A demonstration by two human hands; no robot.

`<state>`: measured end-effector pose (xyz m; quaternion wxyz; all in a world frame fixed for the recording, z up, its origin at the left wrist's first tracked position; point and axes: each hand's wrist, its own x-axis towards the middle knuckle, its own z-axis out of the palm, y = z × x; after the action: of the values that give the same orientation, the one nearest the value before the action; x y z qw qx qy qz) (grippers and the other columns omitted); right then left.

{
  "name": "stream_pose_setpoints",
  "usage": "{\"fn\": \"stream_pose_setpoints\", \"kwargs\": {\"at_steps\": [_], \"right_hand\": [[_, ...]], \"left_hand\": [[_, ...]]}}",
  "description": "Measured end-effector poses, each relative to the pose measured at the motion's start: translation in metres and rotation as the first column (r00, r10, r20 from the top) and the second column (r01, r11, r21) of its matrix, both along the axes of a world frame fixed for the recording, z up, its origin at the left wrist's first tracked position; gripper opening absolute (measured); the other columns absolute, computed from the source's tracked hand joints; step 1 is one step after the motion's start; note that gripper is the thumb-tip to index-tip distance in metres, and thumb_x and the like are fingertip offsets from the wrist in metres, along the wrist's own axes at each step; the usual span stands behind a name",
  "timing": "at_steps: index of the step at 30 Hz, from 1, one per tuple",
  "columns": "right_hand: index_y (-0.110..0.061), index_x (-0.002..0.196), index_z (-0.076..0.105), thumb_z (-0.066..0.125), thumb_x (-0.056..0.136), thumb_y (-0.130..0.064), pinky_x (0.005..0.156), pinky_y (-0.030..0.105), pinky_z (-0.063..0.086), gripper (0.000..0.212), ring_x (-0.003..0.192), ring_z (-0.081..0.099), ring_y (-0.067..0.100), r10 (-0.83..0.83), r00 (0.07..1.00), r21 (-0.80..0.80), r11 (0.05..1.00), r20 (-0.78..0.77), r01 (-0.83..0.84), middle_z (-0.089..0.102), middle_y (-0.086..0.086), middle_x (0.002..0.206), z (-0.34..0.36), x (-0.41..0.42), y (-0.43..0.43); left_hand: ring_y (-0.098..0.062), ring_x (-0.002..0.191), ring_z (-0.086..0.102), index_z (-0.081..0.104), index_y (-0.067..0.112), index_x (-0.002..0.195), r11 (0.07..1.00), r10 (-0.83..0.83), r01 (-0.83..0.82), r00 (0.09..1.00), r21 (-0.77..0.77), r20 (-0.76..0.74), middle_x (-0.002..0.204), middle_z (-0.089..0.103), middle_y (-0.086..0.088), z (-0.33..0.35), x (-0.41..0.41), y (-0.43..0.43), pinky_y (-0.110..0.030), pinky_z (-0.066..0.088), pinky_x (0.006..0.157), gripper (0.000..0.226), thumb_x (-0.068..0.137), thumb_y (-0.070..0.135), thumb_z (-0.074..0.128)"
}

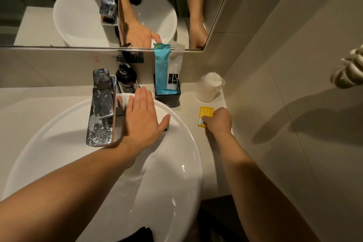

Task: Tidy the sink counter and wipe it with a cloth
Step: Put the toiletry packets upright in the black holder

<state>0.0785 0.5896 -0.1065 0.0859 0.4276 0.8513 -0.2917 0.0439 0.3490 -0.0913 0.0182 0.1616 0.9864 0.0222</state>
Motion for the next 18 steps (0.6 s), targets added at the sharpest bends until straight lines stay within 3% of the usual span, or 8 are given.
{"fn": "stream_pose_setpoints", "kwargs": {"at_steps": [4, 7, 10, 13, 18], "right_hand": [[-0.012, 0.061, 0.044, 0.077, 0.079, -0.01, 0.047, 0.028, 0.029, 0.038, 0.063, 0.045, 0.022, -0.098, 0.984, -0.144, 0.987, -0.151, 0.076, 0.045, 0.001, 0.061, 0.003, 0.005, 0.001], [-0.014, 0.062, 0.05, 0.072, 0.078, -0.005, 0.057, 0.028, 0.038, 0.028, 0.066, 0.047, 0.022, -0.144, 0.953, -0.26, 0.963, -0.266, 0.073, 0.049, 0.001, 0.063, 0.016, 0.01, 0.0], [-0.006, 0.07, 0.059, 0.065, 0.077, -0.007, 0.062, 0.032, 0.044, 0.009, 0.066, 0.052, 0.022, -0.072, 0.912, -0.308, 0.95, -0.404, -0.061, 0.056, 0.007, 0.067, 0.044, 0.004, -0.008], [-0.005, 0.082, 0.066, 0.066, 0.083, -0.007, 0.063, 0.032, 0.046, 0.002, 0.066, 0.054, 0.018, 0.034, 0.817, -0.283, 0.929, -0.576, -0.238, 0.06, 0.003, 0.069, 0.08, -0.015, -0.028], [-0.01, 0.09, 0.065, 0.066, 0.088, -0.003, 0.06, 0.015, 0.044, 0.007, 0.06, 0.05, -0.001, 0.188, 0.705, -0.186, 0.889, -0.684, -0.418, 0.059, -0.006, 0.071, 0.111, -0.046, -0.062]], "left_hand": [[-0.036, 0.155, 0.02, 0.026, -0.003, 0.157, 1.0, -0.003, 0.003, 1.0, 0.001, -0.008, 0.165, 0.026, -0.023, 0.0, 0.0, 0.0, -0.05, 0.017, 0.126, 0.1, 0.09, 0.07, 0.015], [-0.036, 0.154, 0.021, 0.027, -0.003, 0.156, 1.0, 0.0, 0.0, 1.0, 0.012, -0.011, 0.164, 0.027, -0.023, 0.0, -0.001, 0.0, -0.05, 0.018, 0.126, 0.099, 0.09, 0.07, 0.015], [-0.036, 0.155, 0.018, 0.025, -0.003, 0.157, 1.0, -0.004, 0.004, 1.0, 0.004, -0.005, 0.166, 0.024, -0.023, -0.001, -0.001, 0.0, -0.049, 0.015, 0.127, 0.1, 0.09, 0.07, 0.014], [-0.036, 0.155, 0.02, 0.027, -0.003, 0.157, 1.0, -0.002, 0.002, 1.0, 0.01, -0.008, 0.165, 0.025, -0.023, 0.0, 0.0, 0.0, -0.05, 0.017, 0.126, 0.1, 0.09, 0.07, 0.013], [-0.037, 0.154, 0.022, 0.028, -0.004, 0.156, 1.0, -0.003, 0.003, 1.0, 0.018, -0.013, 0.164, 0.027, -0.024, -0.002, -0.001, -0.001, -0.05, 0.019, 0.125, 0.098, 0.091, 0.069, 0.017]]}}
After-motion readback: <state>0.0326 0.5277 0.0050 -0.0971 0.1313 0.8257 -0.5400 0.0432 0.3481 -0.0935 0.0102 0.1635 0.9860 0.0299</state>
